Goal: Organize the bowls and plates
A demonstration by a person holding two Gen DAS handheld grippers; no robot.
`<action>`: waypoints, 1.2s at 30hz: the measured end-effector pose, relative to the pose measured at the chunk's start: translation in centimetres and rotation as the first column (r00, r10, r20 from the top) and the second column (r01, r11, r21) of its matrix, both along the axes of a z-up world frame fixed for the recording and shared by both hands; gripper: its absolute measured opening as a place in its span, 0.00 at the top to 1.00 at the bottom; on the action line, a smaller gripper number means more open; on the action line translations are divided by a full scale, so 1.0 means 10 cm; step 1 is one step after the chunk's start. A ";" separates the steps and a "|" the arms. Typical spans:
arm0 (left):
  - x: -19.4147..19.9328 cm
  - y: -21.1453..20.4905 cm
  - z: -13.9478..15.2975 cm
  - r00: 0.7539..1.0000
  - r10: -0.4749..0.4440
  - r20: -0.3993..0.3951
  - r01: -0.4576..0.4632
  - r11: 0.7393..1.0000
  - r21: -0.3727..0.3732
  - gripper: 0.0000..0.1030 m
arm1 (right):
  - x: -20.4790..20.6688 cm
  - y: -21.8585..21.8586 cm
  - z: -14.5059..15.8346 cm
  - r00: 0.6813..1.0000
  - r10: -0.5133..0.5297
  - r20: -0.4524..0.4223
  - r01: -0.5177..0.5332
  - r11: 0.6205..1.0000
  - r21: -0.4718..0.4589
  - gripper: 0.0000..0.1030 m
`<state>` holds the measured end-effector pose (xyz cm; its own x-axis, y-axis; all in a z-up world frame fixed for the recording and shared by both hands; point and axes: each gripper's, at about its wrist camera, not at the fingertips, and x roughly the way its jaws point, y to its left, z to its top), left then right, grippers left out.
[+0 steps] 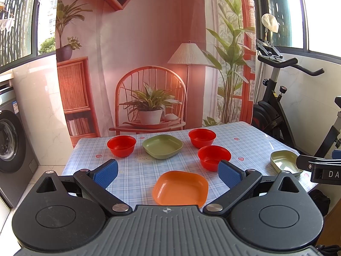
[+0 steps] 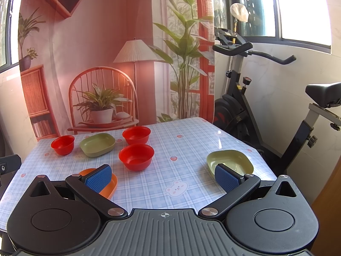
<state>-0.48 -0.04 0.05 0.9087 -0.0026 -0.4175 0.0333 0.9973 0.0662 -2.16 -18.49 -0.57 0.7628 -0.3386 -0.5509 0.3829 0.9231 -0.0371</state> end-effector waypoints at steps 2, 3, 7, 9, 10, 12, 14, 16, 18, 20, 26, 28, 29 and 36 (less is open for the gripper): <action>0.00 0.00 0.00 1.000 0.001 0.000 -0.001 1.000 0.000 0.02 | 0.00 0.00 0.00 1.000 0.001 0.000 -0.001 1.000 0.000 0.00; 0.00 0.00 0.00 1.000 0.001 0.000 -0.001 1.000 -0.001 0.02 | 0.00 0.00 0.00 1.000 0.000 0.000 0.000 1.000 0.000 0.00; 0.00 0.00 0.05 1.000 0.000 0.000 0.000 1.000 0.000 0.02 | 0.00 0.00 0.00 1.000 0.000 0.000 0.000 1.000 0.001 0.00; 0.00 0.00 0.05 1.000 0.000 0.000 0.000 1.000 -0.002 0.02 | 0.00 0.00 0.00 1.000 0.000 0.000 0.000 1.000 0.000 0.00; 0.00 0.00 0.05 1.000 0.000 0.000 0.000 1.000 -0.002 0.02 | 0.00 0.00 0.00 1.000 0.000 0.000 0.000 1.000 0.001 0.00; 0.01 0.00 0.05 1.000 0.000 -0.002 0.000 1.000 -0.002 0.02 | 0.00 0.00 0.00 1.000 0.000 -0.001 0.000 1.000 0.001 0.00; 0.01 0.00 0.06 1.000 0.001 -0.005 -0.001 1.000 -0.003 0.02 | 0.01 0.00 0.00 1.000 0.000 -0.001 0.000 1.000 0.002 0.00; 0.01 0.01 0.07 1.000 0.007 -0.014 -0.008 1.000 -0.013 0.02 | 0.01 0.00 0.00 1.000 0.000 -0.001 0.000 1.000 0.001 0.00; 0.04 0.03 0.06 1.000 0.008 -0.024 -0.008 1.000 -0.021 0.01 | 0.01 -0.01 0.00 1.000 0.005 0.000 -0.005 1.000 0.002 0.00; 0.09 0.04 0.05 0.999 0.005 -0.039 -0.006 1.000 -0.025 0.01 | 0.03 -0.02 0.00 1.000 0.016 -0.002 -0.016 1.000 0.006 0.00; 0.26 0.06 0.08 0.998 0.019 -0.058 -0.020 0.999 -0.030 0.01 | 0.16 -0.10 0.02 1.000 0.023 -0.006 -0.023 1.000 0.007 0.00; 0.33 0.09 0.12 0.999 0.019 -0.039 -0.020 0.999 -0.029 0.01 | 0.24 -0.15 0.04 1.000 0.027 0.003 -0.027 1.000 0.000 0.00; 0.39 0.10 0.15 0.999 0.024 -0.027 -0.024 1.000 -0.017 0.01 | 0.28 -0.16 0.04 1.000 0.028 0.007 -0.028 1.000 -0.003 0.00; 0.90 0.08 0.26 1.000 0.021 0.000 -0.021 0.998 0.054 0.02 | 0.69 -0.28 0.09 0.998 0.035 0.053 -0.034 0.999 -0.006 0.00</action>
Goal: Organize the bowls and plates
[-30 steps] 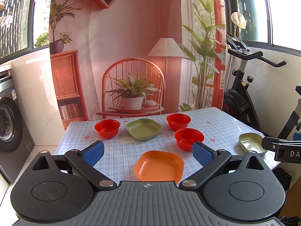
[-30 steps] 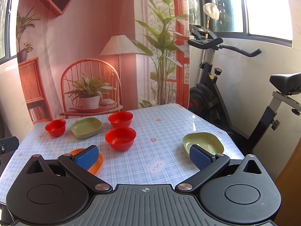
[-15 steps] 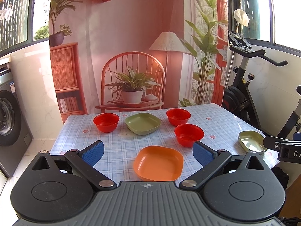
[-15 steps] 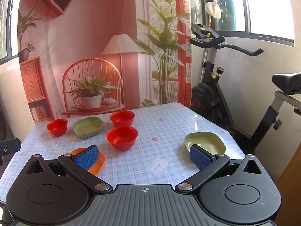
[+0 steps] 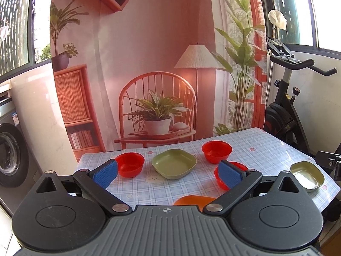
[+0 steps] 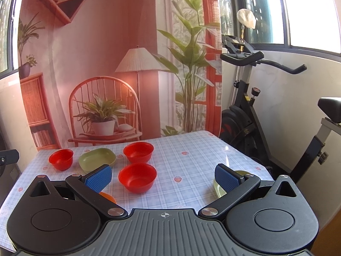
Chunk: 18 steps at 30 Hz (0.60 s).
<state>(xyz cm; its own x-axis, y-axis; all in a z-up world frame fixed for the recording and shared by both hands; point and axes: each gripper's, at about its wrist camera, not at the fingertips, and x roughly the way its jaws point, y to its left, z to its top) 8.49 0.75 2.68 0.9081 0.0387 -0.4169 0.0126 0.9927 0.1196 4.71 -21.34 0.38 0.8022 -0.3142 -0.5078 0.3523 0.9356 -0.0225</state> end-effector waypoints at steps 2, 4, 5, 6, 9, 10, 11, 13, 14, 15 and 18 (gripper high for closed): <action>0.12 0.00 0.01 1.000 -0.006 -0.005 0.006 1.000 0.010 0.02 | 0.12 -0.03 0.00 1.000 0.003 0.012 -0.003 1.000 0.018 0.01; 0.26 0.03 0.01 1.000 -0.014 -0.009 0.014 1.000 0.017 0.02 | 0.30 -0.08 -0.01 1.000 0.011 0.021 -0.012 0.999 0.036 0.01; 0.34 0.04 0.02 1.000 -0.017 -0.013 0.017 1.000 0.020 0.02 | 0.39 -0.09 -0.01 1.000 0.014 0.026 -0.015 0.999 0.039 0.01; 0.40 0.06 0.02 1.000 -0.020 -0.016 0.020 1.000 0.020 0.02 | 0.47 -0.10 -0.01 0.999 0.015 0.028 -0.016 0.999 0.041 0.01; 0.55 0.12 0.06 1.000 -0.024 -0.007 0.024 1.000 0.018 0.02 | 0.70 -0.11 0.01 0.999 0.017 0.047 -0.019 0.998 0.054 0.02; 0.61 0.14 0.08 1.000 -0.025 -0.002 0.025 1.000 0.017 0.02 | 0.76 -0.11 0.03 0.998 0.018 0.057 -0.021 0.998 0.058 0.02; 0.65 0.16 0.10 1.000 -0.026 0.004 0.026 1.000 0.014 0.02 | 0.83 -0.12 0.04 0.998 0.018 0.067 -0.023 0.998 0.060 0.02; 0.73 0.20 0.13 0.999 -0.029 0.015 0.029 1.000 0.011 0.03 | 0.94 -0.10 0.05 0.996 0.019 0.086 -0.024 0.998 0.060 0.02; 0.80 0.23 0.14 0.999 -0.032 0.020 0.032 0.999 0.008 0.03 | 1.00 -0.11 0.04 0.996 0.020 0.092 -0.026 0.998 0.061 0.02; 0.85 0.25 0.14 0.999 -0.037 0.022 0.037 0.999 0.007 0.03 | 1.05 -0.11 0.03 0.995 0.022 0.098 -0.028 0.998 0.062 0.02; 0.98 0.31 0.09 0.999 -0.048 0.019 0.048 0.999 0.011 0.03 | 1.21 -0.10 -0.05 0.995 0.023 0.098 -0.029 0.998 0.059 0.02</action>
